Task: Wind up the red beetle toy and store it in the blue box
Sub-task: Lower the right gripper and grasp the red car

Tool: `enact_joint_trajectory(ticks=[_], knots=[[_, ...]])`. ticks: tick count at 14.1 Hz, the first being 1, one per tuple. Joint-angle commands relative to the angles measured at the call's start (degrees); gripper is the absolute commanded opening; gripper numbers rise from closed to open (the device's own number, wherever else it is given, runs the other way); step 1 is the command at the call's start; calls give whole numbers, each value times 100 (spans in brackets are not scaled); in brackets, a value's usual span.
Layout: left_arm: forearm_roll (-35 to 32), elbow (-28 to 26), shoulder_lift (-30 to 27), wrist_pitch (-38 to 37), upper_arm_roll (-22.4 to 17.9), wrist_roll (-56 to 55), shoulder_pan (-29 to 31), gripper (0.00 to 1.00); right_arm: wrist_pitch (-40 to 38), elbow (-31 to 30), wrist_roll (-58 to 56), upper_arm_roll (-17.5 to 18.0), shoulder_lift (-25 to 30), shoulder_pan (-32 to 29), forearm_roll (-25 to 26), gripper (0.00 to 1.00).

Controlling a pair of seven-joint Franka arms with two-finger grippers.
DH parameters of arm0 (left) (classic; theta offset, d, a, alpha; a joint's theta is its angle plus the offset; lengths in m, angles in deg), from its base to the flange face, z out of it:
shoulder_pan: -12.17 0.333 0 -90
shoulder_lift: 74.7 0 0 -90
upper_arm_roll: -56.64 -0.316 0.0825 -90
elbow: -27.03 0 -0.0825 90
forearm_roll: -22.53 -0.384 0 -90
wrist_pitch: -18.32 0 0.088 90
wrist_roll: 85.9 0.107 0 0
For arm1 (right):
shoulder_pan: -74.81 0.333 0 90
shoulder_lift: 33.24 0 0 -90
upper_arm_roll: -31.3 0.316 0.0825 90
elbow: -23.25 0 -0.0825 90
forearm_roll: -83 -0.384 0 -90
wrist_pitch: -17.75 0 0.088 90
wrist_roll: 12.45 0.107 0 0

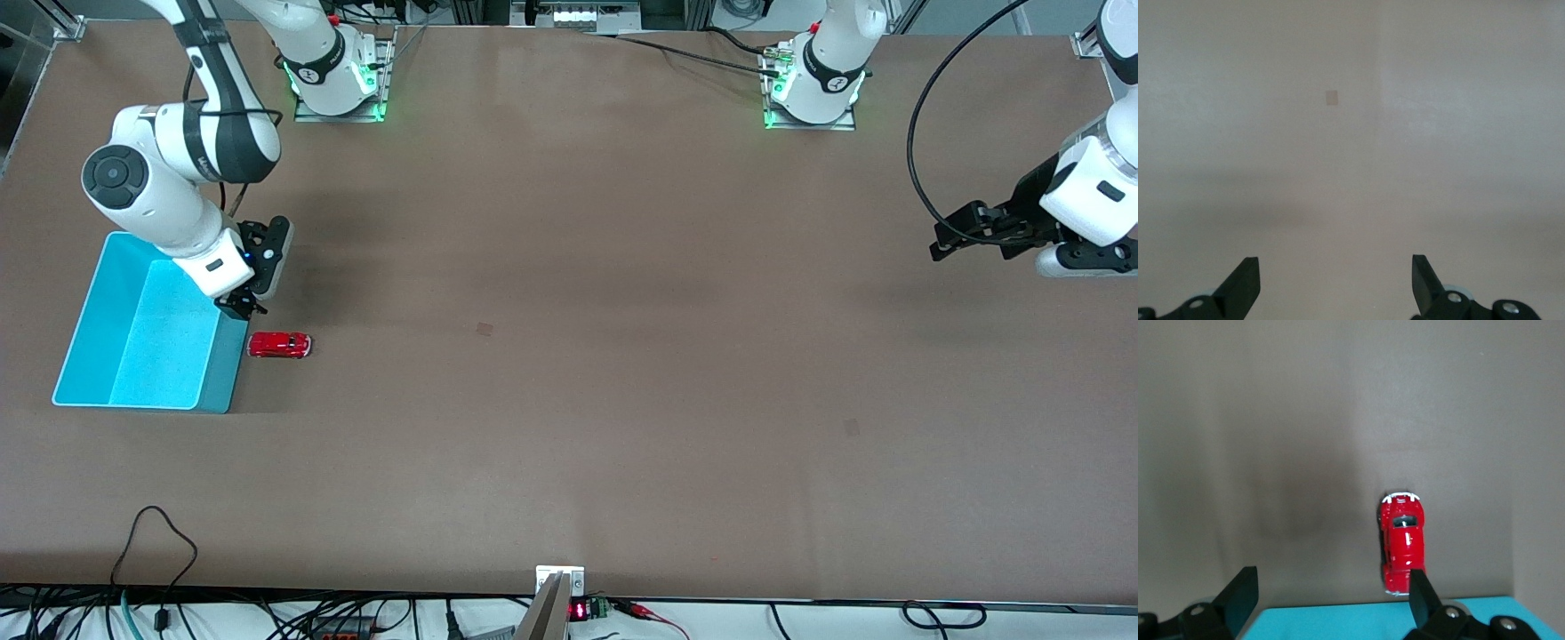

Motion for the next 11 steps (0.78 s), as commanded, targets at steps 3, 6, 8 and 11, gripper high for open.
enact_joint_trajectory(ticks=[3, 6, 8, 11], knots=[[-152, -93, -140, 103, 66, 7, 24, 100, 729, 29, -463, 127, -714, -350, 60, 100], [-152, 13, -113, -2, 66, 7, 15, 100, 1116, 65, -463, 109, -1005, -368, 60, 100], [-152, 22, -104, -2, 66, 7, 24, 100, 1310, 73, -463, 100, -1146, -403, 60, 100], [-152, 5, -104, -20, 31, 7, 24, 100, 1381, 187, -463, 100, -1225, -412, 60, 100]])
